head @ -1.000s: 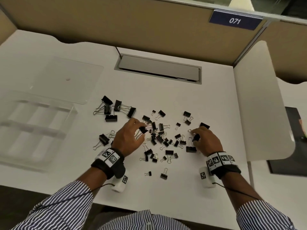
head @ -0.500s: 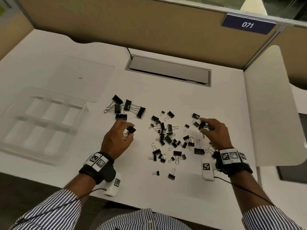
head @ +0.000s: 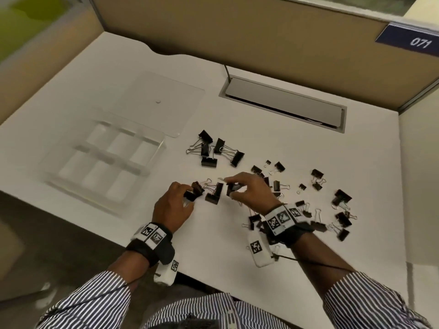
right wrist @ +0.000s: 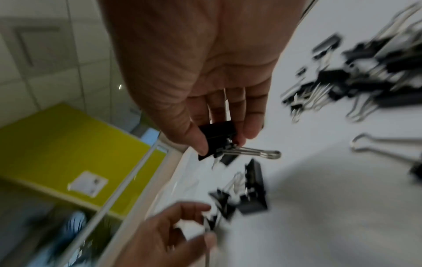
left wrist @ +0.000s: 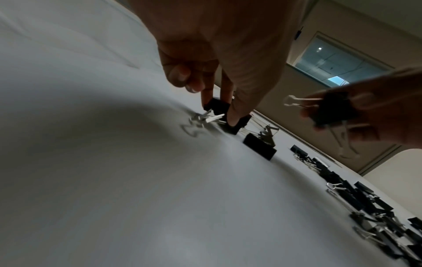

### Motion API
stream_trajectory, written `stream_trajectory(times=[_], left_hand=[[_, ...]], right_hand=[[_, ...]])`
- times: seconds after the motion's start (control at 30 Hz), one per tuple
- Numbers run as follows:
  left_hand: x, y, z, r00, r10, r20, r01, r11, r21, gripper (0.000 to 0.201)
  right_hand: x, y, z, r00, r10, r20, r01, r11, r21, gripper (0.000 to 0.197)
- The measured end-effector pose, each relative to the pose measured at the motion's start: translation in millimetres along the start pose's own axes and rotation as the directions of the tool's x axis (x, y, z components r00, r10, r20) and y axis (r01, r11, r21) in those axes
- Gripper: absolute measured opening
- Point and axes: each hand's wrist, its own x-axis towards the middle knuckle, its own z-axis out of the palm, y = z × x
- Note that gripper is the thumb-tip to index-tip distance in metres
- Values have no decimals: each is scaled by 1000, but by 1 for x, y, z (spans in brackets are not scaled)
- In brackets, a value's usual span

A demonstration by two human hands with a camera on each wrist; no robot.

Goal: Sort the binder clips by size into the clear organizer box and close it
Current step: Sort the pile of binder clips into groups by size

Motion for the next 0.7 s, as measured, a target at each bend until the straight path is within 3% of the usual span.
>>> stream_trajectory(times=[0.13,0.27,0.47,0.7], left_hand=[[-4,-7,0,1000,-5,-7,5,1000,20,35],[-9,-14,0,1000,-3,15,4,1000,-28,41],[-12,-20,-3,999,45,-18,-45,998,-33,41],[-6,-4,-9,981,159,-111,-163,986,-24,33]], right_hand=[[20,-20,49,987,-70,145,107,957,-269,42],[25,-27,74,978,-74,196,149,904,-400,42],[28,-19,69,984,-64,164,115,938,-326,52],[22,0,31,999,-48,-24,40,958,-285,41]])
